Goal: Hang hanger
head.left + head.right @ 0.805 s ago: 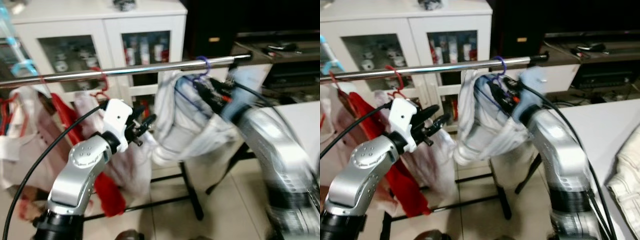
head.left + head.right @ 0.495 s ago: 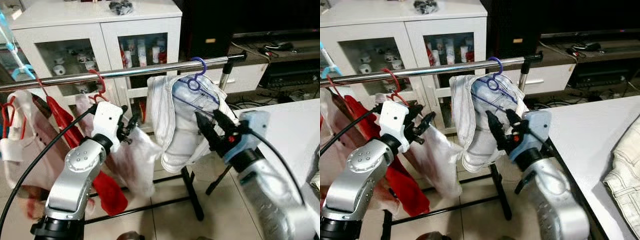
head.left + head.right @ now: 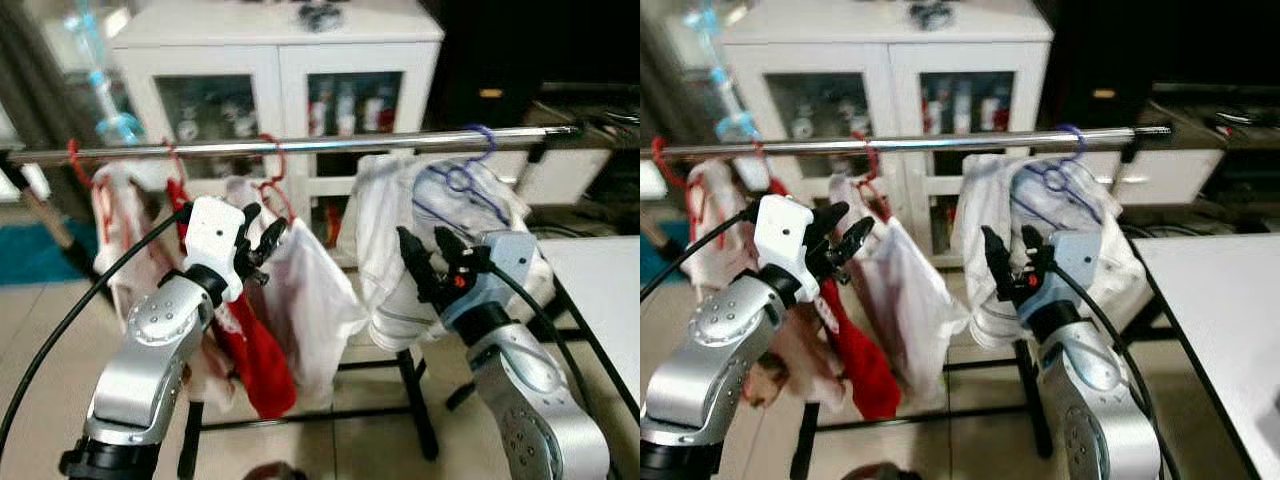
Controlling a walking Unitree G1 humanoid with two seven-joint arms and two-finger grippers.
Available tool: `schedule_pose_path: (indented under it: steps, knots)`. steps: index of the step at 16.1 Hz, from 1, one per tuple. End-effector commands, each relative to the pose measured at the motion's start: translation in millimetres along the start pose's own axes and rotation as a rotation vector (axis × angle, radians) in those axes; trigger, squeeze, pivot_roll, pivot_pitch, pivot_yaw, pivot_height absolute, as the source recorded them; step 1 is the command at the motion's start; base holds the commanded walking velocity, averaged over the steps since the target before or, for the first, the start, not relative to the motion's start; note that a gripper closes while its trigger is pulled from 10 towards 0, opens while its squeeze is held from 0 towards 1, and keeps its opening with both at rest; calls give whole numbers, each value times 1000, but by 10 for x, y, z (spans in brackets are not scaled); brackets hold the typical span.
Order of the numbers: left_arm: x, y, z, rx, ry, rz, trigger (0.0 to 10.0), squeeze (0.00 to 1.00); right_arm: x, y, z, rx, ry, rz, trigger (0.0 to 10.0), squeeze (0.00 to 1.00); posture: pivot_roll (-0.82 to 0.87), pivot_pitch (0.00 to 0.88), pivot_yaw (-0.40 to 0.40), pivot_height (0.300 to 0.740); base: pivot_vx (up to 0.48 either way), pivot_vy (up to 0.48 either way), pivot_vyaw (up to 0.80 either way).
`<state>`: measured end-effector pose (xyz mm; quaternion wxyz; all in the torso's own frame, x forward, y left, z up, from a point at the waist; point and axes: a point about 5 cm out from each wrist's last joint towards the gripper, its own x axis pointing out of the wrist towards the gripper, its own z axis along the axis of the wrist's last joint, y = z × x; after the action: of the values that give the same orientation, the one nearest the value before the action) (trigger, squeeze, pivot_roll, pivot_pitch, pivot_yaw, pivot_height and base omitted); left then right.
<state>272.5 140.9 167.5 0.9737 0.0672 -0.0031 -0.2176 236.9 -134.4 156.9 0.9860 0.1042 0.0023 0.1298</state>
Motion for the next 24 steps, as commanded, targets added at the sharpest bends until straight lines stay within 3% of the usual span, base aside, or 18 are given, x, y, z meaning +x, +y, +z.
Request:
schedule_pose_path:
  steps: [1,6,8,15,17,19,24]
  knots:
    - [-6,-28,12,0,1,-2,10000,0,-18,-36,14,12,-14,-15,10000,0,8,0,46,740,0,371,0]
    - [-11,-42,11,-7,-2,4,10000,0,-2,3,-11,23,-11,24,10000,0,10,0,34,740,0,373,0]
    - [-18,-40,3,-7,2,7,10000,0,-1,26,-6,-33,-4,54,10000,0,11,0,34,740,0,369,0]
    - [-21,-47,-9,-5,12,0,10000,0,-6,56,-27,-36,9,76,10000,0,8,0,37,740,0,369,800]
    - [-19,-48,-10,8,13,4,10000,0,-3,50,-23,-44,3,72,10000,0,9,0,36,740,0,0,506]
    - [-19,-50,-22,-3,17,10,10000,0,13,20,-36,9,1,32,10000,0,11,0,35,740,0,0,0]
    - [-10,-34,-53,-9,21,28,10000,0,29,5,-55,-13,13,18,10000,0,6,0,35,740,0,0,0]
